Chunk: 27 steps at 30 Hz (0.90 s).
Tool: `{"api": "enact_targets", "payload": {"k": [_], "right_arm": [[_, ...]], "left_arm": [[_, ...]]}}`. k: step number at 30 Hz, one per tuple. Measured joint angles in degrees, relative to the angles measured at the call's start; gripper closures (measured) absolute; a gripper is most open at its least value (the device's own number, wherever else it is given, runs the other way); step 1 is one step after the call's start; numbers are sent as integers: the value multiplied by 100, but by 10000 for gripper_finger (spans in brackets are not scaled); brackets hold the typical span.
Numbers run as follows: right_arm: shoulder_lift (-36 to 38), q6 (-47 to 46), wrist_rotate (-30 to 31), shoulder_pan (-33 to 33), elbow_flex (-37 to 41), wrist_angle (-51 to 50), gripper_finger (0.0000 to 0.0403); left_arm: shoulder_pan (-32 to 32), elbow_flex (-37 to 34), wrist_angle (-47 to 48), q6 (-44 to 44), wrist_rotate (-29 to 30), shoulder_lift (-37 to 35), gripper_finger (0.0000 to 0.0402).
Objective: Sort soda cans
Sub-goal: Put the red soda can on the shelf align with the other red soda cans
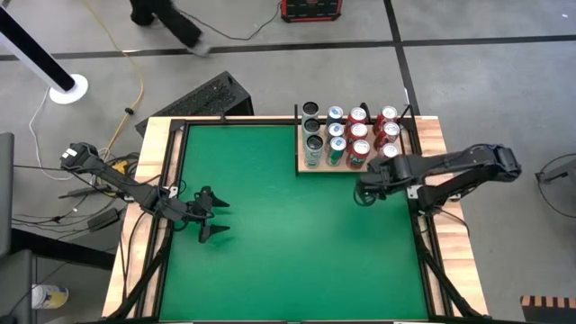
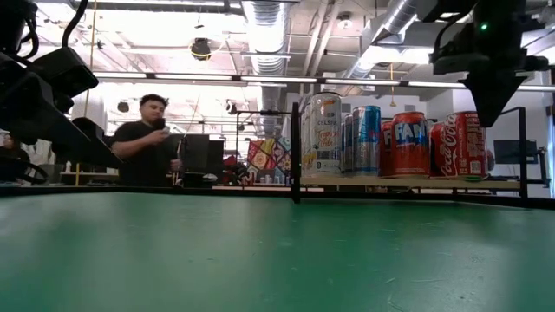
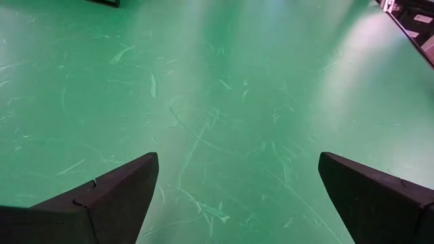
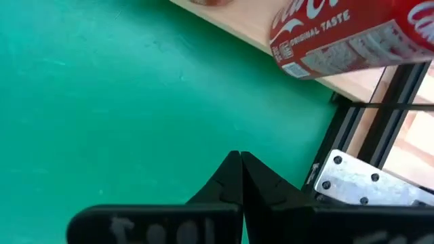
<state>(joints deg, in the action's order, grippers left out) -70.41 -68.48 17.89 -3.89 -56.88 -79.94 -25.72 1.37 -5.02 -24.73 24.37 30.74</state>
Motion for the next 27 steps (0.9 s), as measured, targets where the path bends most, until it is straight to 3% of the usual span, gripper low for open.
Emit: {"api": "enact_targets", "payload": {"k": [11,27], "right_arm": [[-3,298,14,564,0,-152,385],[-15,74,833,1206,0,-594,385]], "left_arm": [[1,0,0,2,1,0,10],[0,0,20,7,-1,0,10]]}}
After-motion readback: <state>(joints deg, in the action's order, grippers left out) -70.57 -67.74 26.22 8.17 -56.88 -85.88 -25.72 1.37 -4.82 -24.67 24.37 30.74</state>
